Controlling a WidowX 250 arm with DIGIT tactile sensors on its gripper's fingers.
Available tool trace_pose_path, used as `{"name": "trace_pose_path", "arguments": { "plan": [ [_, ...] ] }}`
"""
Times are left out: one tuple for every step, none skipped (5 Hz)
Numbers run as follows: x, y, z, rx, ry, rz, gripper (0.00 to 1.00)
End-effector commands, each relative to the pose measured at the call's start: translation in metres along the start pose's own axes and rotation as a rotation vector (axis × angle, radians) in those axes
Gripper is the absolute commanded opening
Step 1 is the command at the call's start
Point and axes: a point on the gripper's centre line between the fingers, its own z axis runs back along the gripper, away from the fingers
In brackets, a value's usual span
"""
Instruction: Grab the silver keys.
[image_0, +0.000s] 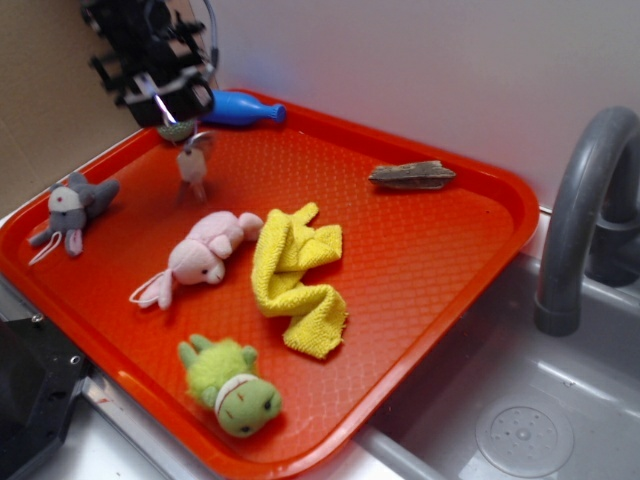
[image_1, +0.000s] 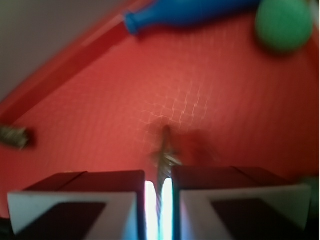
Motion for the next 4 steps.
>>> {"name": "trace_pose_path", "arguments": {
  "plan": [
    [-0.023,-0.02,0.116,0.174,-0.015,-0.55,0.0],
    [-0.038,-0.034,0.125,0.181,-0.005,-0.59,0.0],
    [-0.039,-0.033,0.115,0.166,0.024,-0.538,0.0],
    [-0.047,-0.028,0.115,0.154,0.006,-0.509,0.0]
  ]
}}
